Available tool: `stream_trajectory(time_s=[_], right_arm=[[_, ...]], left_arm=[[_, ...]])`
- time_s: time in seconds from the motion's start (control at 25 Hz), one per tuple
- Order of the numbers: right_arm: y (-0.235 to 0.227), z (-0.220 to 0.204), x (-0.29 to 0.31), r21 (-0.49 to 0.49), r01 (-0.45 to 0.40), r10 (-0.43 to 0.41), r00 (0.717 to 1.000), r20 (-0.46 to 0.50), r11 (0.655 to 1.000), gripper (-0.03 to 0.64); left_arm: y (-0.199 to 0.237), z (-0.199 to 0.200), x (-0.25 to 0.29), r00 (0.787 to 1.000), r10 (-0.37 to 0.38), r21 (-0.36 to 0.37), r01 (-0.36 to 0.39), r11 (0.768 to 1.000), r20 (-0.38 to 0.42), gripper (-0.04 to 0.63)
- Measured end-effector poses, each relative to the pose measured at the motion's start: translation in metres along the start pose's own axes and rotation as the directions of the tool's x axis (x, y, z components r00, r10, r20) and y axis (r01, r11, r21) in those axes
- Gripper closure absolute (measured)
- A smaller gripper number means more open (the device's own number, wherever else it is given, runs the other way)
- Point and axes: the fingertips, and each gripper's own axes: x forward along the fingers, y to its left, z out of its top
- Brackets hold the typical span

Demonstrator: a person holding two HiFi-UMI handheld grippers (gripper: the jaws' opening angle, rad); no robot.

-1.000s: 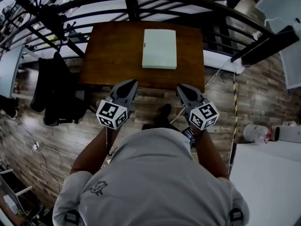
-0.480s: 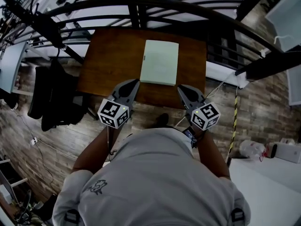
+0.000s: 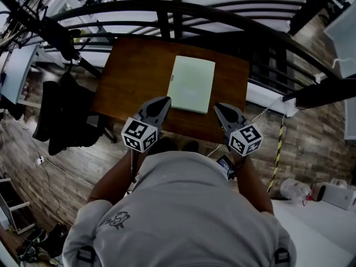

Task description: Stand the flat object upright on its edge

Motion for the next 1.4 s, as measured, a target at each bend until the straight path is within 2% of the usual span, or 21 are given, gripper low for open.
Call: stream_trajectory(time_s=[0.2,0.48,0.84,1.16,1.4], right_arm=[[-0.016,0.007,0.014,0.016,0.032,-0.032,0.999,0.01,0.999,0.581],[-0.035,0.013,0.032,0.041,0.075,-0.075,0.997,0.006,0.996,0.581],[-0.054,0.024,0.08,0.068,0.151,-0.151,0.988,-0.011,0.986,0.581],[-0.071,0.023,0.11,0.119,0.216,-0.212,0.976,-0.044,0.969,0.581],[-0.093,0.01,0.12,0.167,0.224,-0.212,0.974,-0.085,0.96,0.581]], left_arm=[[0.019,0.008,0.014,1.0,-0.027,-0.05,0.028,0.998,0.01,0.589],[0.044,0.011,0.037,0.998,-0.059,-0.038,0.058,0.998,-0.014,0.589],[0.103,0.018,0.062,0.993,-0.104,-0.022,0.103,0.994,-0.057,0.589],[0.137,0.009,0.086,0.977,-0.184,-0.026,0.182,0.983,-0.111,0.589],[0.151,-0.007,0.107,0.962,-0.212,-0.028,0.211,0.977,-0.172,0.588]])
